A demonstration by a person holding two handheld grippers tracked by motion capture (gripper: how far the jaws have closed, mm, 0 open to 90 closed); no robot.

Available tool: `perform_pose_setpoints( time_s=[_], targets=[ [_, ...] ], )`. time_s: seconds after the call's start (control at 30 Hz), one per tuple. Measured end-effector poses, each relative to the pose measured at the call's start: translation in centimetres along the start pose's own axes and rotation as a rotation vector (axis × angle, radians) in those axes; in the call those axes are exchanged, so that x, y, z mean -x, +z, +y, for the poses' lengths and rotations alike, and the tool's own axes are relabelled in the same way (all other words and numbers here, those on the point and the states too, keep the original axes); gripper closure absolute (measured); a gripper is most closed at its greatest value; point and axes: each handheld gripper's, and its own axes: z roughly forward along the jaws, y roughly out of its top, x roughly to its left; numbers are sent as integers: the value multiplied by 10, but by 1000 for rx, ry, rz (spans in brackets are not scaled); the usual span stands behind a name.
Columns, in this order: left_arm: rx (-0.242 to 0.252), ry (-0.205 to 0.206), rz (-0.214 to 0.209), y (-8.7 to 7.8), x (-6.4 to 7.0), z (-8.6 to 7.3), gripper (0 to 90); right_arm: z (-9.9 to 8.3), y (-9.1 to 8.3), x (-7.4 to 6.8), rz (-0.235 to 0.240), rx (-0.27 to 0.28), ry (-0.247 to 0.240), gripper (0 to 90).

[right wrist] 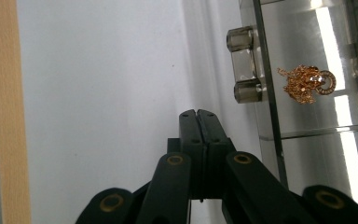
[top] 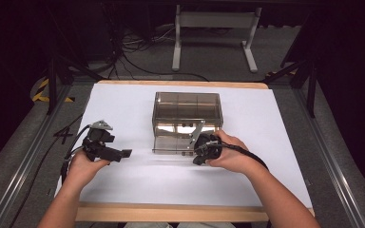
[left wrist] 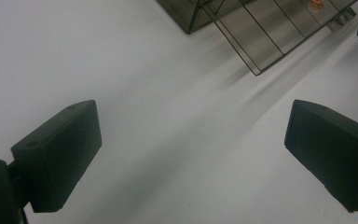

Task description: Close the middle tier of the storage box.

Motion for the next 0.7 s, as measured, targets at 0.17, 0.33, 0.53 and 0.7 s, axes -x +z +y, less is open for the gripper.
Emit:
perform_pose_setpoints(
  time_s=[0.17, 0.33, 0.53, 0.7],
  targets=[
    [1, 1, 2, 0, 0, 0, 45, 0, 4, 2, -4, 3, -4, 900],
    [5, -2, 2, -1, 1, -2, 45, 1, 7, 5, -21, -7, -3, 900],
    [3, -2, 3, -1, 0, -3, 45, 2, 9, 7, -46, -9, 0, 900],
    [-1, -5, -3, 0, 0, -3, 45, 3, 8, 8, -70, -5, -1, 900]
  ],
)
